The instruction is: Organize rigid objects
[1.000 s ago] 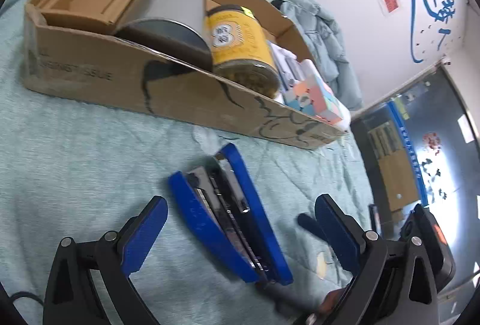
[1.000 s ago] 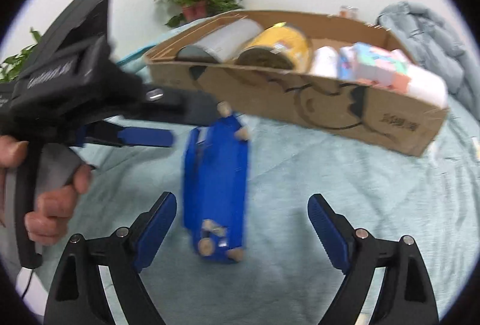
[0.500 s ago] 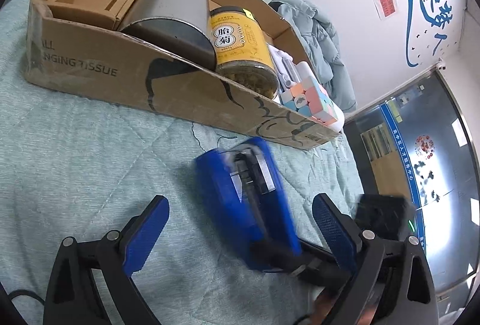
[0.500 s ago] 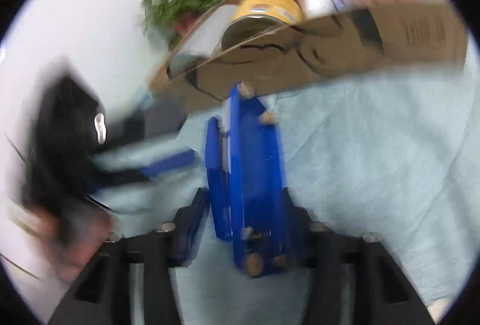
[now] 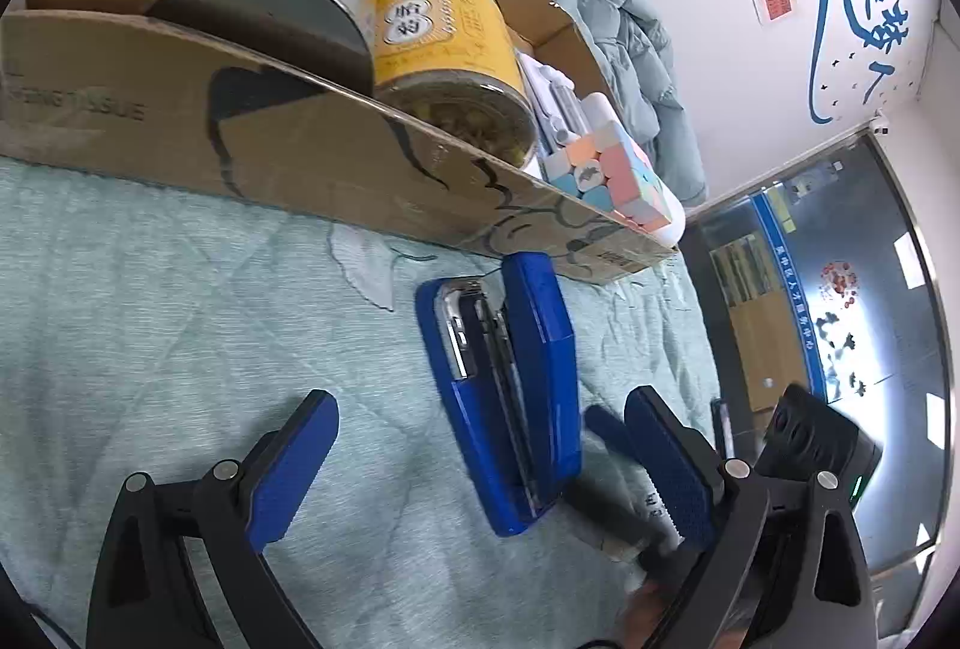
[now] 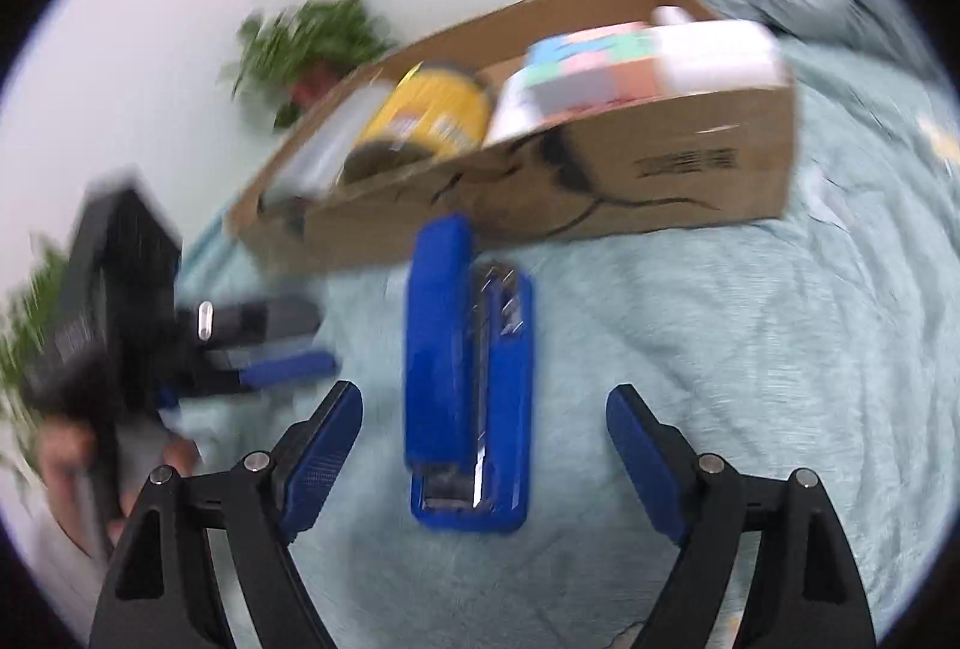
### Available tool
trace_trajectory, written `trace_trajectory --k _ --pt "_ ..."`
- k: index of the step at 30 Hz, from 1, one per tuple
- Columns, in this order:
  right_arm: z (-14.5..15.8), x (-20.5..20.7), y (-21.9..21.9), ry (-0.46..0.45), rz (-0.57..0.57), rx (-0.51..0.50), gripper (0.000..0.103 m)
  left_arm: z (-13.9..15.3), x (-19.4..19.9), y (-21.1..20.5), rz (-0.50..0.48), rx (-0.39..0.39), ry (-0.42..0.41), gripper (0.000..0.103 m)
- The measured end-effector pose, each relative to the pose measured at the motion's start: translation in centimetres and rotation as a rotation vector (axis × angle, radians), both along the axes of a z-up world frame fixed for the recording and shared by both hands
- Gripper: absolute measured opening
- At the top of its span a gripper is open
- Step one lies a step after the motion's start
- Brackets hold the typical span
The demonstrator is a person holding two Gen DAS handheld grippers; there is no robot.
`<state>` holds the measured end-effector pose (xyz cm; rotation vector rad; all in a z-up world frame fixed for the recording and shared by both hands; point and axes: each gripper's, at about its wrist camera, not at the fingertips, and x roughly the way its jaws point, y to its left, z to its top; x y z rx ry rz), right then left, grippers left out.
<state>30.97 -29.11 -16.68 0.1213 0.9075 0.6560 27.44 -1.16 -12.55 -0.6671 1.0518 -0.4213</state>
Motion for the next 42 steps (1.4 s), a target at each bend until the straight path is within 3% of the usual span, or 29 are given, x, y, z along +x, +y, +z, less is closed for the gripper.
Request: trace_trajectory --k 5,10,14,17,20,21,22,23,26,37,42 --pt "-0.8 -2.2 3.1 -0.114 0.036 -0.160 0.083 -0.6 0.4 0.2 -0.017 -0.043 0.021 0.096" --pt "-1.1 -2.3 5.2 -0.130 0.008 -0.255 0.054 -0.4 0.3 -0.8 -0.052 -0.026 0.012 0.096" --pt "-0.9 -2.5 2.6 -0.064 -0.010 -0.184 0.053 -1.0 0.5 -1.4 -0.062 -0.044 0.023 0.096" --pt "-0.3 -2.4 0.6 0.044 -0.030 -0.061 0.053 -1.3 0.8 -1.9 -0.077 -0.063 0.038 0.096" --pt "-0.3 -2.0 -0.7 0.131 -0.059 0.050 0.052 -1.2 0.9 -2.6 -0.105 -0.078 0.036 0.084" --pt "-0.3 -1.7 -1.1 0.155 -0.069 0.082 0.048 -1.3 1.0 -2.8 -0.115 -0.088 0.042 0.078" --pt "-0.1 -1.6 -1.3 0.173 -0.068 0.124 0.037 -1.4 1.1 -3.0 -0.116 -0.094 0.050 0.076" --pt "0.1 -2.3 -1.4 0.176 -0.069 0.136 0.036 -1.7 1.3 -3.1 -0.107 -0.095 0.060 0.076" --pt "0.0 -2.6 -0.3 0.180 -0.041 0.116 0.031 -2.0 1.8 -3.6 -0.096 -0.107 0.063 0.074" --pt "-0.2 -2.6 -0.4 0.192 -0.082 0.138 0.030 -2.0 2.7 -4.3 -0.093 -0.077 0.059 0.071" --pt "0.4 -4.3 1.6 0.017 -0.056 -0.052 0.032 -2.1 2.3 -4.0 -0.097 -0.063 0.051 0.071"
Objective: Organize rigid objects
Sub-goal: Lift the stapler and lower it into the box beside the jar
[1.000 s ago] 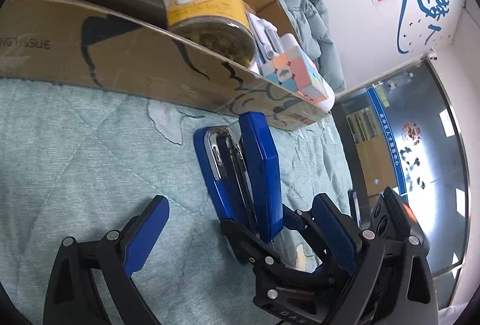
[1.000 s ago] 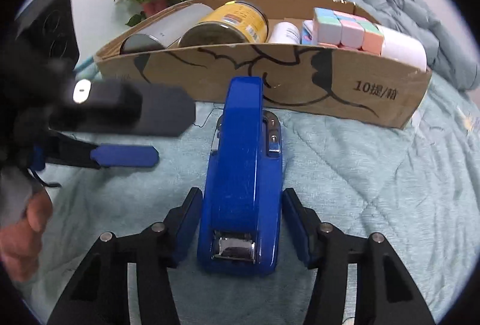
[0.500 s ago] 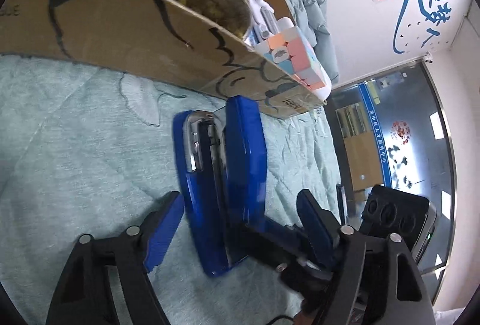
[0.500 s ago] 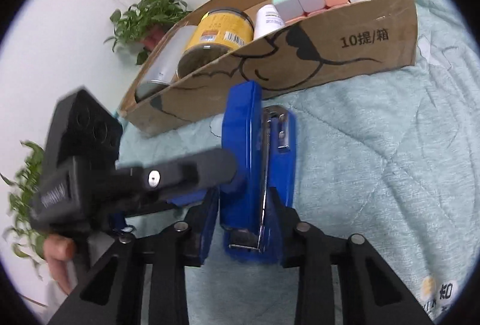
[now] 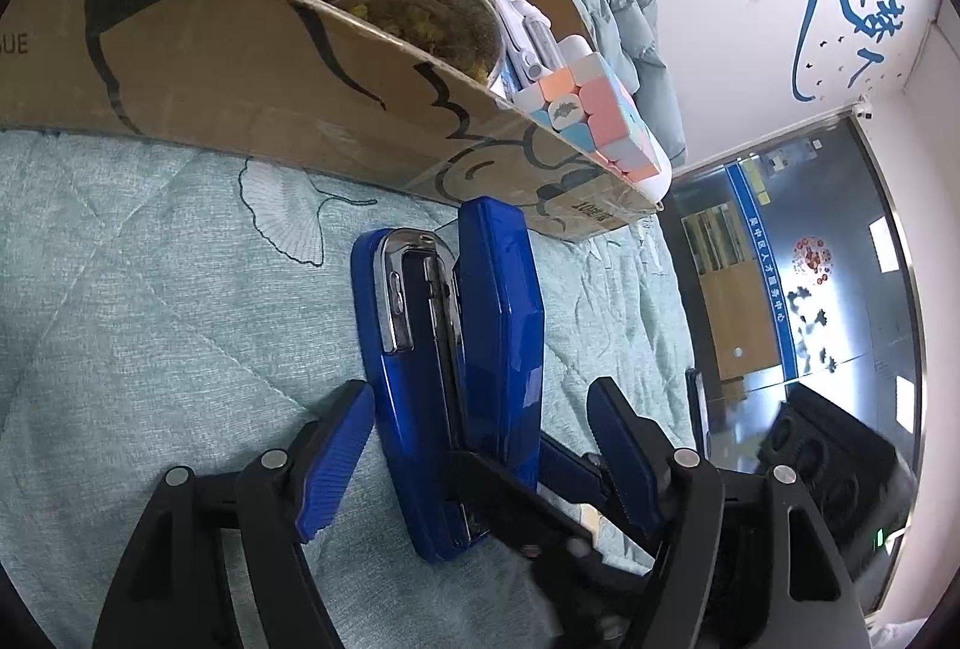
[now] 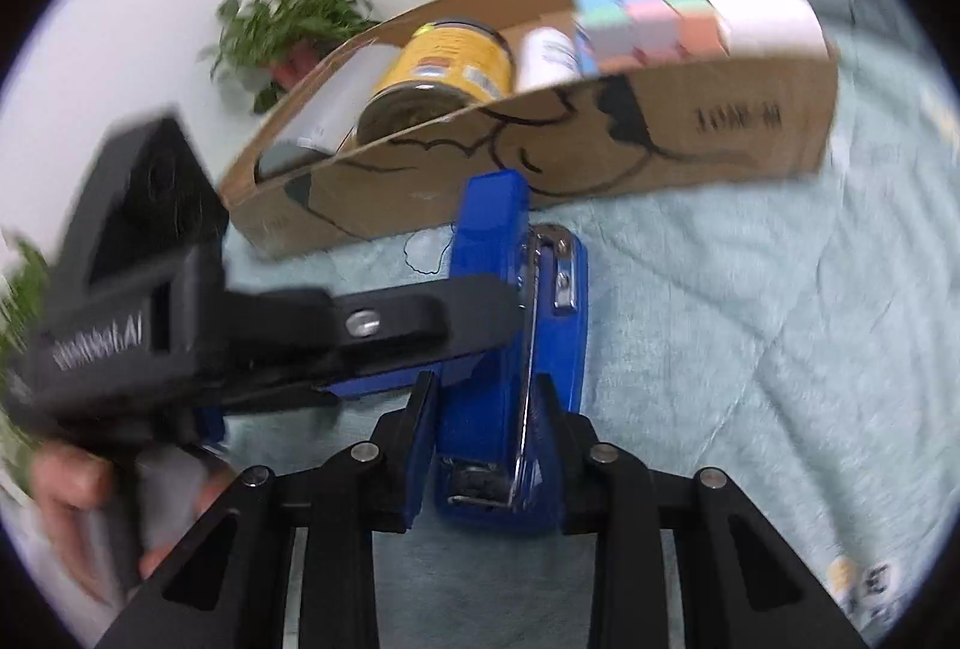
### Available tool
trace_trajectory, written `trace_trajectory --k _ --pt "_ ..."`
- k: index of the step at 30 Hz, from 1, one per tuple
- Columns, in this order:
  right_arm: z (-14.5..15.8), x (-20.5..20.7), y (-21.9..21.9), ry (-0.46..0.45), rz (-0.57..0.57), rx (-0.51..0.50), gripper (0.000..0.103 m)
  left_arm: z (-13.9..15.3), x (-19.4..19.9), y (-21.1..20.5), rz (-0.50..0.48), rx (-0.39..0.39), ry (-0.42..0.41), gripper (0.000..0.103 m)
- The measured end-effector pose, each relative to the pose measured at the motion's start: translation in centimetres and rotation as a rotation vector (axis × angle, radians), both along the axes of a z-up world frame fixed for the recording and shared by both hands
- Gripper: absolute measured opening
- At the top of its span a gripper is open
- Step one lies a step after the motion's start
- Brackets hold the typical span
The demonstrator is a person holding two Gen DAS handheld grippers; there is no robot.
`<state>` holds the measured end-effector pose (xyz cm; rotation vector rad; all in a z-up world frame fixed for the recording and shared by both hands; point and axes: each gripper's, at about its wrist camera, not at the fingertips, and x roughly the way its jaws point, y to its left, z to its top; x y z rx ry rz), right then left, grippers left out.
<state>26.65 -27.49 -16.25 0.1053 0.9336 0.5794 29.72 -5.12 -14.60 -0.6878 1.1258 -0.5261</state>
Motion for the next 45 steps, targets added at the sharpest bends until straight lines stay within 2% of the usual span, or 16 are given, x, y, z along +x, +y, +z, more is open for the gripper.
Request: trace_trajectory --k 1,3,5,8,11,13,15,20,25,30,40,45 --pt "0.0 -0.3 0.6 -0.042 0.004 -0.041 0.032 0.0 0.0 -0.1 -0.003 0.004 -0.001 0.071" --pt "0.0 -0.2 1.0 -0.064 -0.004 -0.062 0.030 0.1 -0.1 -0.1 -0.001 0.005 -0.001 0.071" --pt "0.0 0.2 0.8 -0.039 -0.019 -0.034 0.030 0.1 -0.2 -0.1 0.001 0.004 0.000 0.071" --pt "-0.2 1.2 -0.5 0.055 -0.047 0.069 0.029 0.1 -0.3 -0.1 0.001 0.010 0.000 0.071" --pt "-0.7 2.2 -1.9 0.168 -0.056 0.192 0.029 0.1 -0.4 -0.2 -0.014 0.042 -0.001 0.059" --pt "-1.1 2.5 -2.6 0.249 -0.051 0.278 0.029 0.1 -0.6 -0.1 -0.012 0.029 0.013 0.056" --pt "-1.2 2.3 -2.8 0.260 -0.050 0.292 0.029 0.3 -1.0 0.0 -0.012 0.031 0.008 0.055" --pt "-0.6 1.5 -2.3 0.233 -0.032 0.290 0.029 1.9 -2.2 0.5 -0.005 0.061 -0.029 0.054" --pt "2.3 0.7 -0.4 0.133 0.007 0.265 0.029 5.2 -3.1 1.5 0.027 0.086 -0.106 0.054" --pt "5.0 0.8 0.5 0.029 0.022 0.242 0.028 9.2 -3.1 2.2 0.042 0.093 -0.195 0.044" --pt "7.2 2.6 0.5 -0.047 0.032 0.239 0.028 12.8 -1.0 2.6 0.044 0.090 -0.245 0.044" --pt "9.2 5.3 0.6 -0.075 0.046 0.221 0.028 14.5 2.3 2.3 0.058 0.076 -0.248 0.044"
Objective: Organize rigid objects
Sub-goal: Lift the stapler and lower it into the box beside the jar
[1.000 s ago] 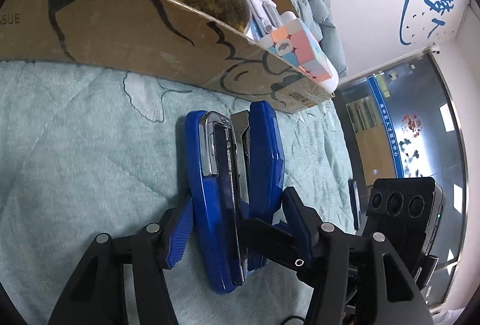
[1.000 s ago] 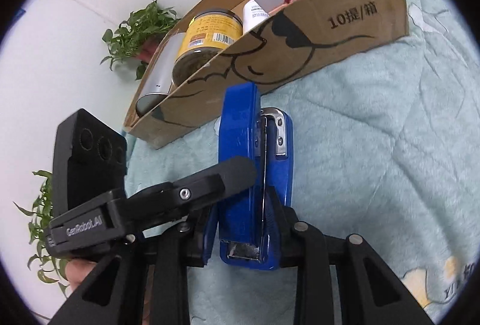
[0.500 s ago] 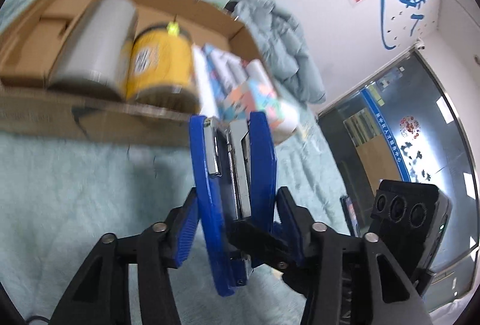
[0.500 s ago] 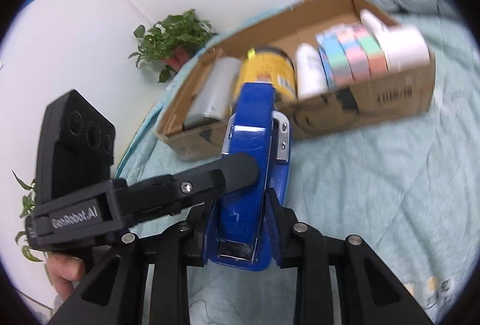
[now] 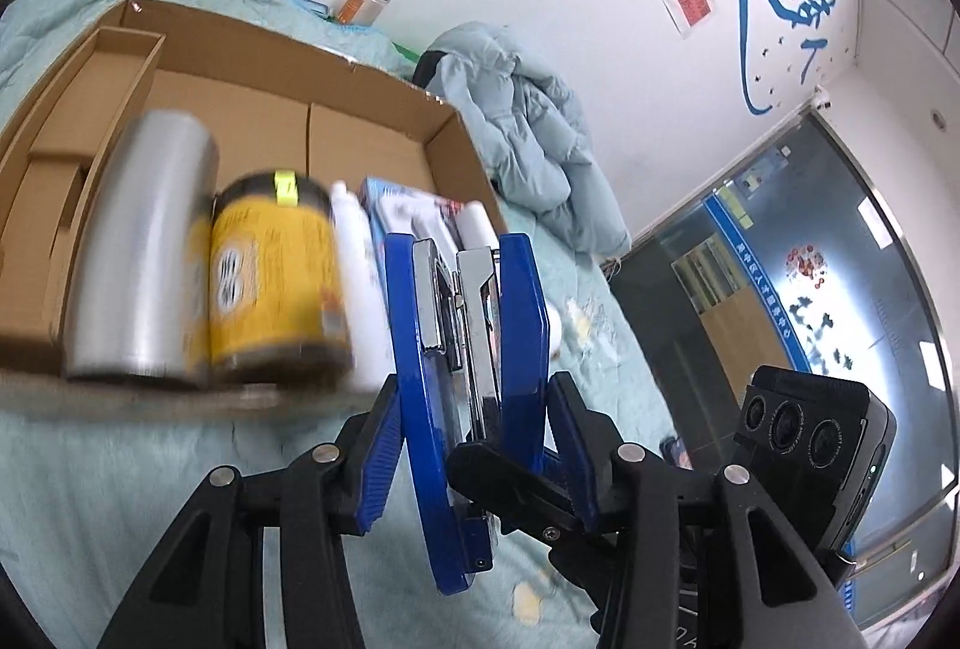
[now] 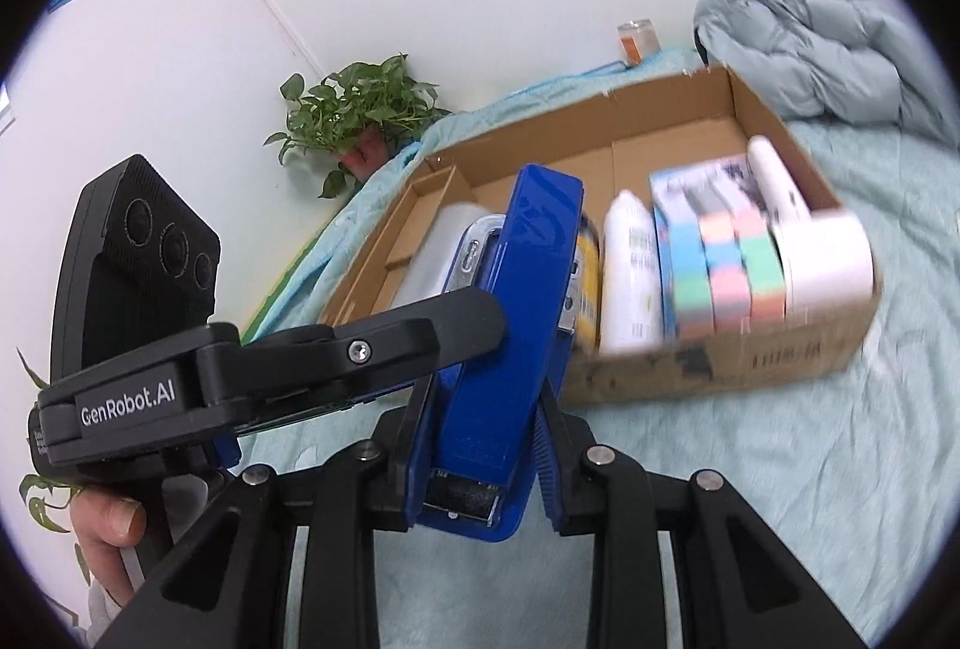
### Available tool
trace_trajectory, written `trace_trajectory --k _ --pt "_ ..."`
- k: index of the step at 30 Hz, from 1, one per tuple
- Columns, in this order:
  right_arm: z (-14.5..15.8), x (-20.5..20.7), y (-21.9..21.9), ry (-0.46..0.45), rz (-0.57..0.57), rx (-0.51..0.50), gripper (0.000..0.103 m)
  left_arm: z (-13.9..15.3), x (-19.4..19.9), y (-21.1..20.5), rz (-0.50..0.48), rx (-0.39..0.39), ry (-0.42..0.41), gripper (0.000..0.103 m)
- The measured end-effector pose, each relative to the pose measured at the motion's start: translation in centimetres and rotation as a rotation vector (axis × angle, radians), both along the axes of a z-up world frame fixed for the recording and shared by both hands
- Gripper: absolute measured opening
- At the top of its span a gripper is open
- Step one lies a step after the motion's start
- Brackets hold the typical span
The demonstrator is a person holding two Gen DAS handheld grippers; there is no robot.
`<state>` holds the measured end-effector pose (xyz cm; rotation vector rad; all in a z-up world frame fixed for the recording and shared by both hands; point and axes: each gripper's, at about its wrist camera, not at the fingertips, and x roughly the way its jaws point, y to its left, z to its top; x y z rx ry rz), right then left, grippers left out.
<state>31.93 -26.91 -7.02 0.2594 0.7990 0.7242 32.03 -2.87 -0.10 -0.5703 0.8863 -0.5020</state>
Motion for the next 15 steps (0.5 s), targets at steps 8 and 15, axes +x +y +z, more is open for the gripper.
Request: trace_trajectory --k 8,15 --pt "0.8 5.6 0.9 0.034 0.010 -0.044 0.028 0.2 7.3 -0.1 -0.004 0.010 0.042 0.045" --pt "1.3 7.1 0.2 -0.035 -0.078 -0.117 0.049 0.7 9.5 -0.3 0.051 0.124 0.035 0.079"
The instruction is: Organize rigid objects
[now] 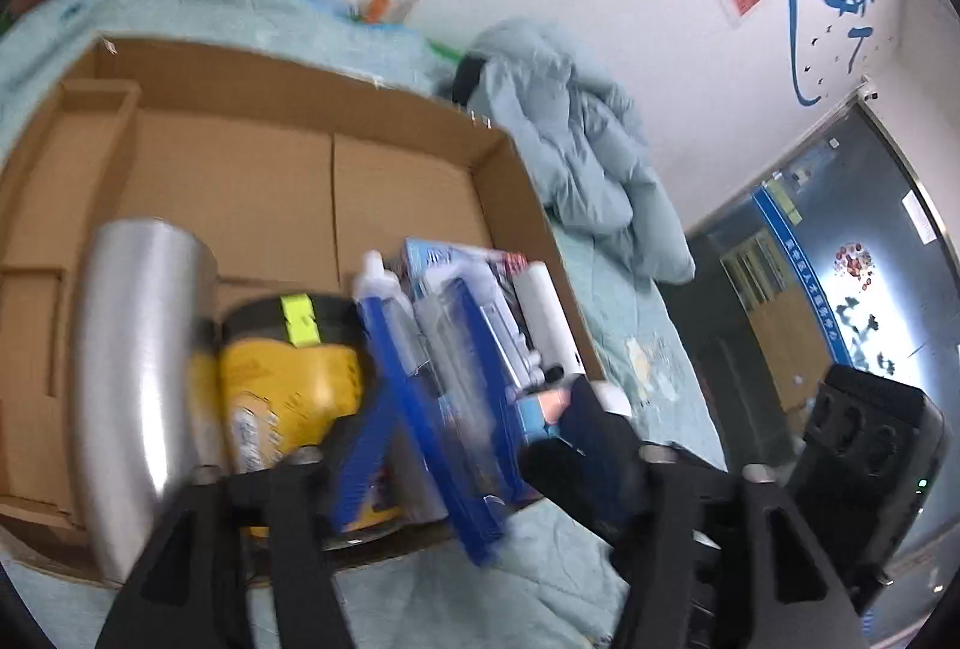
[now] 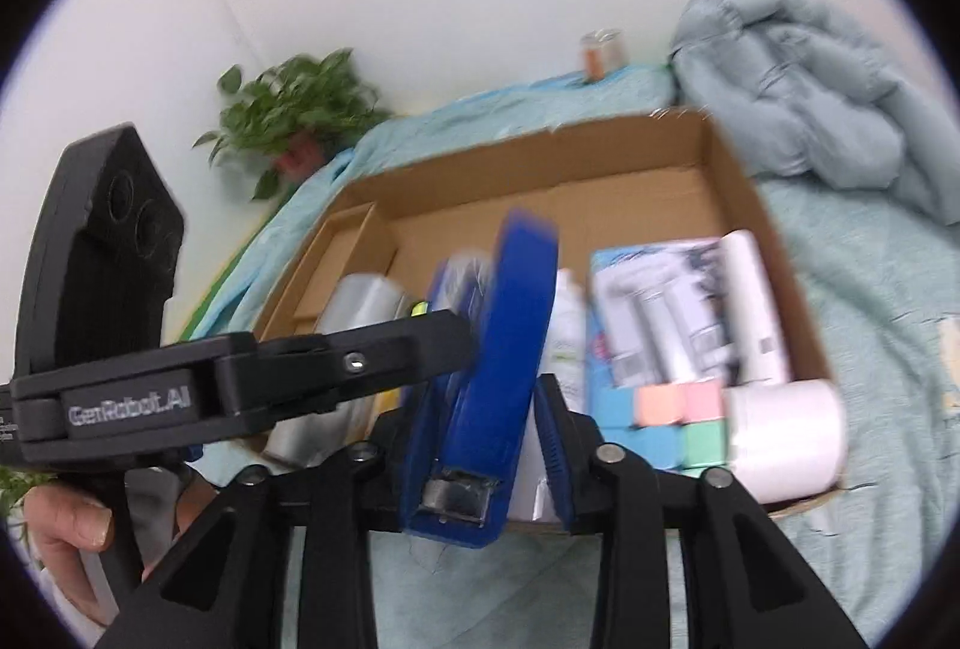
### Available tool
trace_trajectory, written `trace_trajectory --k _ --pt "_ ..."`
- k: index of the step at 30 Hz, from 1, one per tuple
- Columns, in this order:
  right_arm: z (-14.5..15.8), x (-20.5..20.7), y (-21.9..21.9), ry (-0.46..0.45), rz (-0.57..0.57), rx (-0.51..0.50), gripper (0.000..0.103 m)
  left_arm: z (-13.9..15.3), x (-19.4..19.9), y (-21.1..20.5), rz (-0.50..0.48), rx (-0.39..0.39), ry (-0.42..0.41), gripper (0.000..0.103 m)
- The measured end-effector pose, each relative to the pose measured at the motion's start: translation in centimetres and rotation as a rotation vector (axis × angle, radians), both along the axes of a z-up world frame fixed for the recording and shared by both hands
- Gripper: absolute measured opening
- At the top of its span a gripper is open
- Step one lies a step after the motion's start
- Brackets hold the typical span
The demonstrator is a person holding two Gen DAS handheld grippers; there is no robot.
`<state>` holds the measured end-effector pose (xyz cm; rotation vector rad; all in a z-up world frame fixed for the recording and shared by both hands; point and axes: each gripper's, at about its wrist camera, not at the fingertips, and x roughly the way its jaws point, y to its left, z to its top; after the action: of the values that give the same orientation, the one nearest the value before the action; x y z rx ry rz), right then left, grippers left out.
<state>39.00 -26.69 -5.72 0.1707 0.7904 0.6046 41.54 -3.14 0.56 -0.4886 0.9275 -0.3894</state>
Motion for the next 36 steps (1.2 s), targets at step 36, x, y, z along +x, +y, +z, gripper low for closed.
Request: trace_trajectory --k 36 --pt "-3.3 -11.7 0.2 -0.196 -0.148 -0.301 0.087 -0.8 -18.5 1.1 0.334 0.542 -0.242 0.102"
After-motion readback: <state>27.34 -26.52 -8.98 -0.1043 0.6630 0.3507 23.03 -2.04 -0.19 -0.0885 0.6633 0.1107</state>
